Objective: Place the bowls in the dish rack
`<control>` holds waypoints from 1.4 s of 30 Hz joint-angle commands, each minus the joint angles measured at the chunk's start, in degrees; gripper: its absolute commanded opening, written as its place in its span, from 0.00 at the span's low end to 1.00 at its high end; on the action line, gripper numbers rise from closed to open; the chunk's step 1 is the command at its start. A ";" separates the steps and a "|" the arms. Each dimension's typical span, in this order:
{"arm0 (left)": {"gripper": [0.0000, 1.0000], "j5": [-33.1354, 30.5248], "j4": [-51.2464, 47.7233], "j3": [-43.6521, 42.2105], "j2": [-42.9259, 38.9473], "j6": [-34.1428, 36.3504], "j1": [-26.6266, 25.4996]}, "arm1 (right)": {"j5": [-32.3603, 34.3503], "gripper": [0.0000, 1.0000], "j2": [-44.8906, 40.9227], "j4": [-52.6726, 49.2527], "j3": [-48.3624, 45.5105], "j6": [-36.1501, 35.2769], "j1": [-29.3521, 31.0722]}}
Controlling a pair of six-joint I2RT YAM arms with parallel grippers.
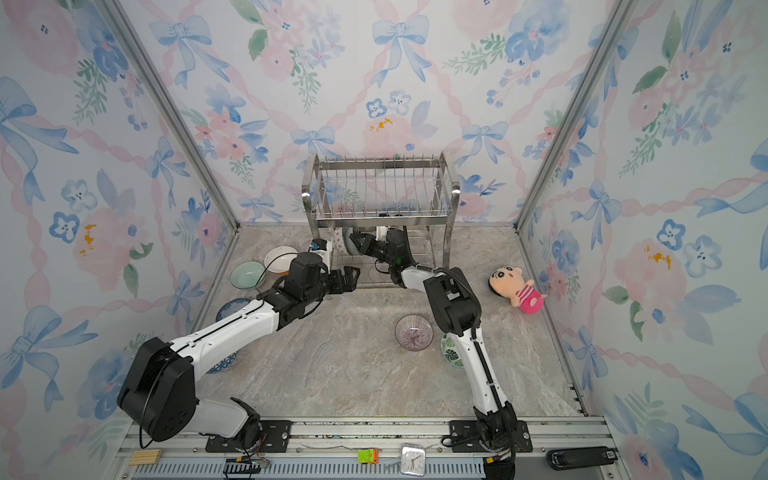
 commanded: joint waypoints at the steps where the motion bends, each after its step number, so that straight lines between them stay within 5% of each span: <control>1: 0.98 -0.58 -0.90 1.11 -0.76 0.88 0.31 | 0.20 0.24 -3.98 2.38 -1.63 -1.52 -0.85; 30: 0.98 -0.86 -0.95 0.59 -2.21 1.04 -0.04 | 5.76 0.25 -15.96 9.93 -22.39 -3.55 -1.21; 42: 0.98 -0.49 -1.66 -0.62 -4.14 -1.30 -0.52 | 9.08 0.29 -24.20 5.62 -30.95 -7.63 0.11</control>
